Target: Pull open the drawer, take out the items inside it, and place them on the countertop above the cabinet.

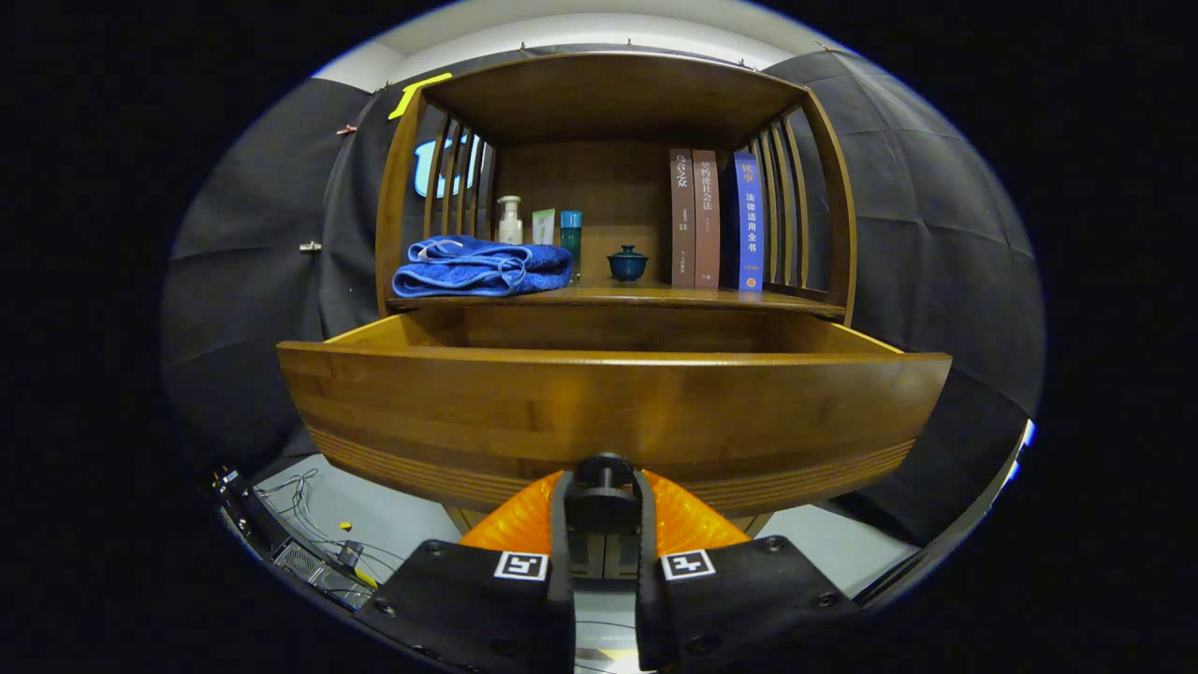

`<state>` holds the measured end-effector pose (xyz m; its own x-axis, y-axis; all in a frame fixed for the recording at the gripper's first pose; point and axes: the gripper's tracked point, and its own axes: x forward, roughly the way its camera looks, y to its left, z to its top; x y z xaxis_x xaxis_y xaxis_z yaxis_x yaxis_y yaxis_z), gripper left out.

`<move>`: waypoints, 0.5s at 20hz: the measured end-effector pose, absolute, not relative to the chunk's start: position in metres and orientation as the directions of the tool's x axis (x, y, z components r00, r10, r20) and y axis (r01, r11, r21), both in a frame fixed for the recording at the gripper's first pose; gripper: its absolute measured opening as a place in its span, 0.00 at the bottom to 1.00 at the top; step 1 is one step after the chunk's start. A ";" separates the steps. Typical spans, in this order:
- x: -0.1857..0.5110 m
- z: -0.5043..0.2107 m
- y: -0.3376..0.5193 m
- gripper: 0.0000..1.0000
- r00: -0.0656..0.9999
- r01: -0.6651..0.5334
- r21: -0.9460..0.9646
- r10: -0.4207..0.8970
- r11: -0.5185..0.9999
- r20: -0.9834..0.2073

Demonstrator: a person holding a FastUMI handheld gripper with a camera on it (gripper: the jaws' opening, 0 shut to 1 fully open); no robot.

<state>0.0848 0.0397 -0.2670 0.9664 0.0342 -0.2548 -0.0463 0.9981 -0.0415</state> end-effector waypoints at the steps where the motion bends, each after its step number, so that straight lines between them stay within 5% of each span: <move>1: 0.084 -0.269 0.040 0.29 0.965 -0.047 -0.049 0.032 0.998 -0.259; 7: 0.082 -0.269 0.039 0.29 0.969 -0.037 -0.056 0.022 0.998 -0.248; 10: 0.084 -0.272 0.038 0.44 0.967 -0.034 -0.060 0.017 0.998 -0.256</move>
